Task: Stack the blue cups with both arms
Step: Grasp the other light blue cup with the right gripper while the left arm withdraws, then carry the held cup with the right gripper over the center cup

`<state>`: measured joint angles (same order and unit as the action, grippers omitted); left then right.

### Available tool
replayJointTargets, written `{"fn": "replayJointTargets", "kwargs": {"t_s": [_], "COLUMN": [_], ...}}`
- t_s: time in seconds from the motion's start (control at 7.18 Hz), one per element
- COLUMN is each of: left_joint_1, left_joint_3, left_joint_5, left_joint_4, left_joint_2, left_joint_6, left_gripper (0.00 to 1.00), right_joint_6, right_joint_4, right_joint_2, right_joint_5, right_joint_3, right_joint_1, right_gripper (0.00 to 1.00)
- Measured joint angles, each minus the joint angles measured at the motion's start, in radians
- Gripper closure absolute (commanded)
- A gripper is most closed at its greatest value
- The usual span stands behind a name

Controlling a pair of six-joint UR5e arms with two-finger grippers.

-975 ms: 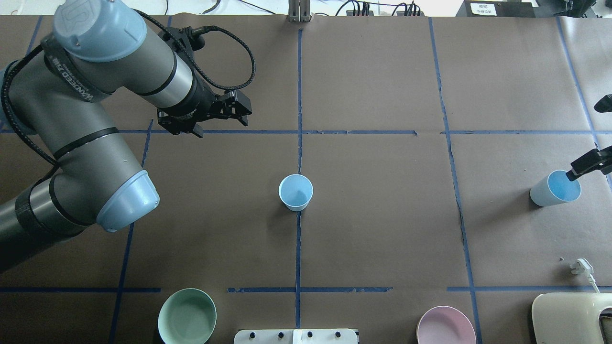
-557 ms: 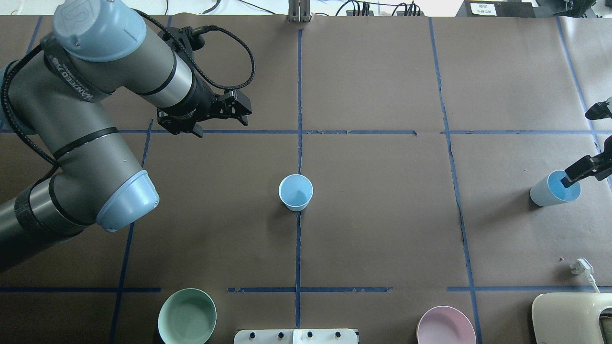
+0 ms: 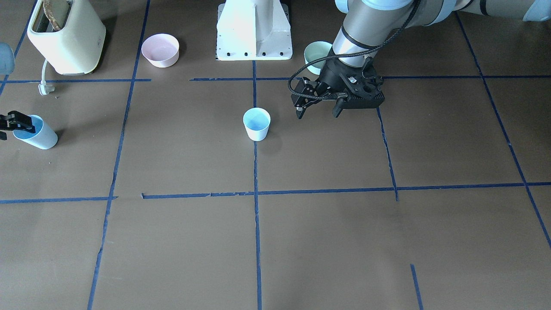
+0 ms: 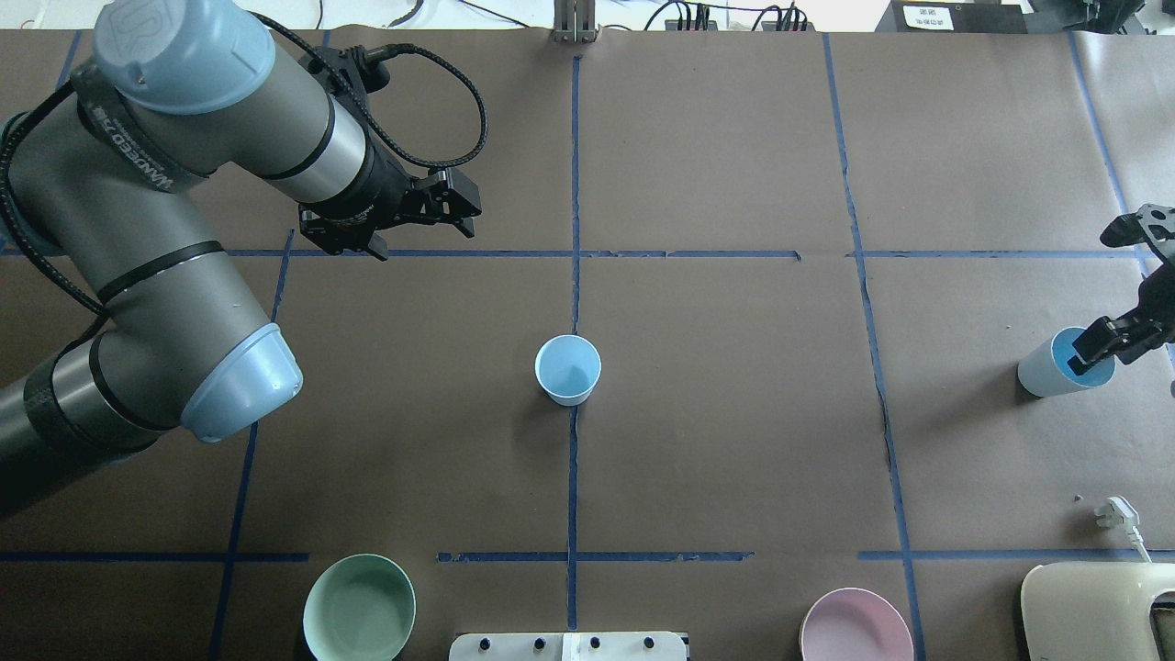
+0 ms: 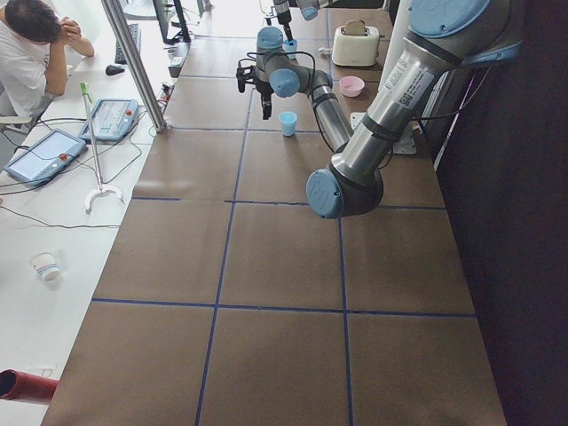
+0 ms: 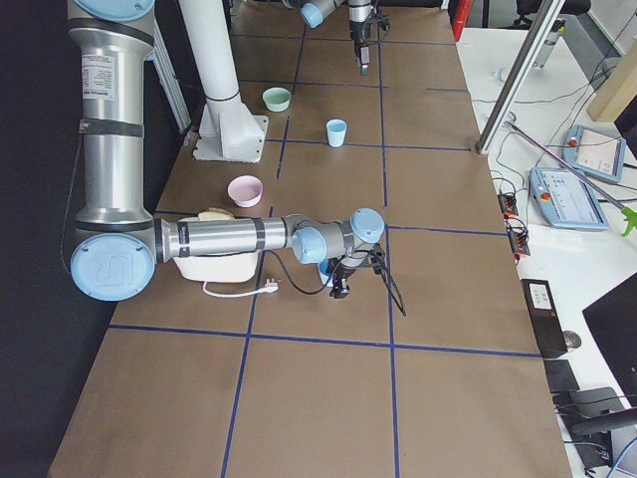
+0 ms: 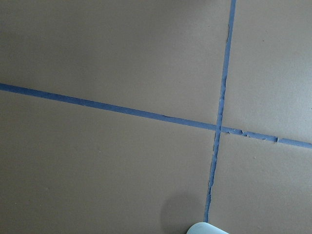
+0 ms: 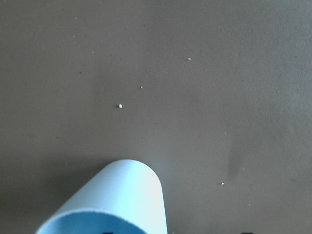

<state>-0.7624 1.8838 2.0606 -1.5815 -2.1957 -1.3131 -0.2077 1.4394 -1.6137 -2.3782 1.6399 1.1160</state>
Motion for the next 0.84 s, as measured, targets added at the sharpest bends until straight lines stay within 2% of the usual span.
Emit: {"fn": "replayJointTargets", "kwargs": {"t_s": [0.42,0.7,0.84], "left_joint_1": [-0.038,-0.095,-0.118], "left_joint_3": [0.043,0.105,0.138], "left_joint_5": [0.023,0.083,0.097], "left_joint_4": [0.000,0.003,0.004], "left_joint_2": [0.023,0.092,0.146], "left_joint_6": [0.003,0.060,0.110], "left_gripper": [0.00,0.00,0.00], "right_joint_6": [-0.037,-0.163,-0.294], "right_joint_4": [0.004,0.019,0.021], "right_joint_2": [-0.004,0.007,0.045], "right_joint_5": [0.011,0.004,-0.003], "right_joint_3": [0.122,0.280,0.350], "right_joint_1": [-0.003,-0.040,-0.082], "right_gripper": [1.00,1.00,1.00]}}
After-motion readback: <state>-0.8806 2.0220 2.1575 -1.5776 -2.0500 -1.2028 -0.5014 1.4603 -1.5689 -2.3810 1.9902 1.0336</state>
